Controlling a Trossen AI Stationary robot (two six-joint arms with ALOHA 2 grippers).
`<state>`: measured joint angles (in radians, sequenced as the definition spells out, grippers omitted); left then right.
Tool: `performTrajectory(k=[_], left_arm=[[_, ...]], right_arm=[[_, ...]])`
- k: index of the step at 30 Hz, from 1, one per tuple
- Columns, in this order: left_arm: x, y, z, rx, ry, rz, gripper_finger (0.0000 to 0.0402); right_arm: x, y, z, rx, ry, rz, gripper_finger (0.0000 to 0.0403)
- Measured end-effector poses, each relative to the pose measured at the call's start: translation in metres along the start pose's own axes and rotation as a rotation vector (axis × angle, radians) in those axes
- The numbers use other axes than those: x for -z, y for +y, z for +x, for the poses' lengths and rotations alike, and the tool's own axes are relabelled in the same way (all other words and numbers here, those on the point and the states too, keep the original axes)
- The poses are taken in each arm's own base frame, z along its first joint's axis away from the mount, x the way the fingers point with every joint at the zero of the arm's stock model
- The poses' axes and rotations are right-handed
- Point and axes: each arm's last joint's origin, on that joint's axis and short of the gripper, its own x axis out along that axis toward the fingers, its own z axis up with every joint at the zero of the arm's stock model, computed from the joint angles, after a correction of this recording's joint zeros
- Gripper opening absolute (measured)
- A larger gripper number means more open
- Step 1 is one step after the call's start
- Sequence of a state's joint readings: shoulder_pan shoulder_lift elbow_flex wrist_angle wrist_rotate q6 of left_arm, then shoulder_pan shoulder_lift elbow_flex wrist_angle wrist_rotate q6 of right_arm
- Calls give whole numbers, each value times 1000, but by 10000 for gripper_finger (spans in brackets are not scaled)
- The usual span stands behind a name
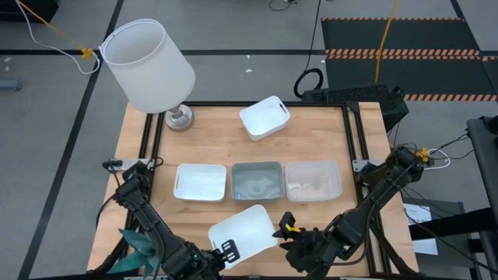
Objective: Stack baskets by color
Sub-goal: Stack the bottom white bin on the middle white bin
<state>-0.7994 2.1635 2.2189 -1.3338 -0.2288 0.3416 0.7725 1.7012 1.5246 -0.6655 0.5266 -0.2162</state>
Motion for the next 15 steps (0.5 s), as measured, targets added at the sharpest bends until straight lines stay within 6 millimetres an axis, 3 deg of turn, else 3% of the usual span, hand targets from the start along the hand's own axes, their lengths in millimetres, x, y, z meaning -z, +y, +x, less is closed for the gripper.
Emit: performTrajectory(k=[10, 15], left_arm=[[1, 2, 0, -3, 4, 20, 6], [1, 2, 1, 4, 6, 20, 9]], right_arm=[[0, 3, 4, -7, 9, -128, 81], [0, 11, 13, -13, 30, -216, 64]])
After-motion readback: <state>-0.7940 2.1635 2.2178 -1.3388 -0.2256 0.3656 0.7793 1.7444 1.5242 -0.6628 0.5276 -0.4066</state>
